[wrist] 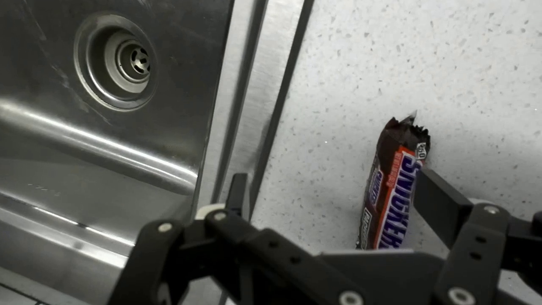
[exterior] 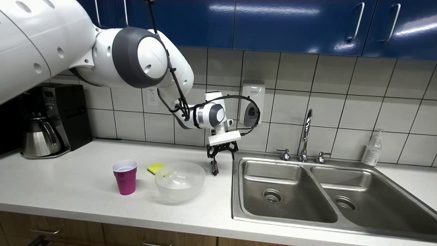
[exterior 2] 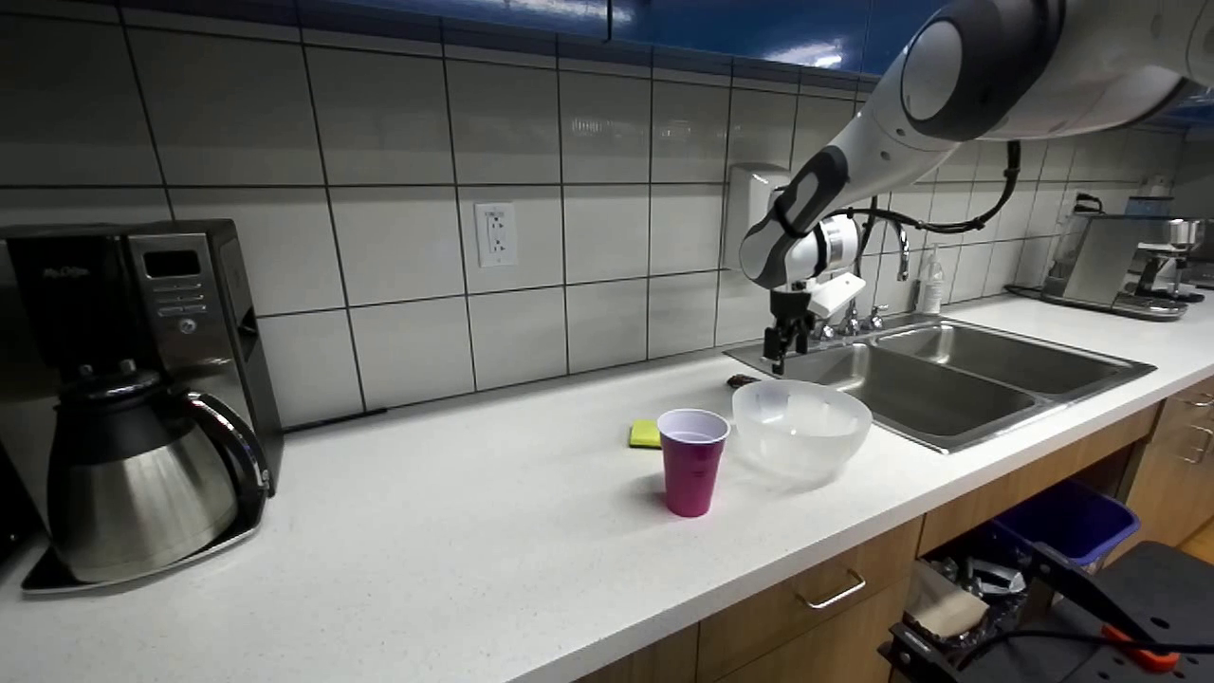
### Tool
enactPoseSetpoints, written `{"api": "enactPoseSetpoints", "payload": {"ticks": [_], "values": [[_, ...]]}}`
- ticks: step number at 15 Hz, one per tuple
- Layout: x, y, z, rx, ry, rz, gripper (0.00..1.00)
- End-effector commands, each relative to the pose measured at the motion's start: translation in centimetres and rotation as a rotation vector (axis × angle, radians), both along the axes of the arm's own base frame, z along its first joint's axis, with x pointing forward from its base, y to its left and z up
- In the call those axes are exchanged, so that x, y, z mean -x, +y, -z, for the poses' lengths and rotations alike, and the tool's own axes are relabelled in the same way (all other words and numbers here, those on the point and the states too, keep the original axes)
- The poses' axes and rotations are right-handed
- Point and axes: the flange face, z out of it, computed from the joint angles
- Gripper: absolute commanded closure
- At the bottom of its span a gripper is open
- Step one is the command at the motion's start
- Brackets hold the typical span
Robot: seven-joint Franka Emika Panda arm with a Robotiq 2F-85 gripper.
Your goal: Put the chocolate bar inside the plastic bowl
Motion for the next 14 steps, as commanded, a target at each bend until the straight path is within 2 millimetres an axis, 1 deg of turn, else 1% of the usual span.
{"api": "enactPoseSetpoints", "payload": {"ticks": [1, 7, 14], "values": [[-1.5, 0.8, 0.2, -0.023, 0.017, 0.017, 0.0], [-2.6, 2.3, 1.4, -0.045, 0.054, 0.007, 0.0], [-2.9, 2.8, 2.5, -0.061, 0.09, 0.008, 0.0]]}}
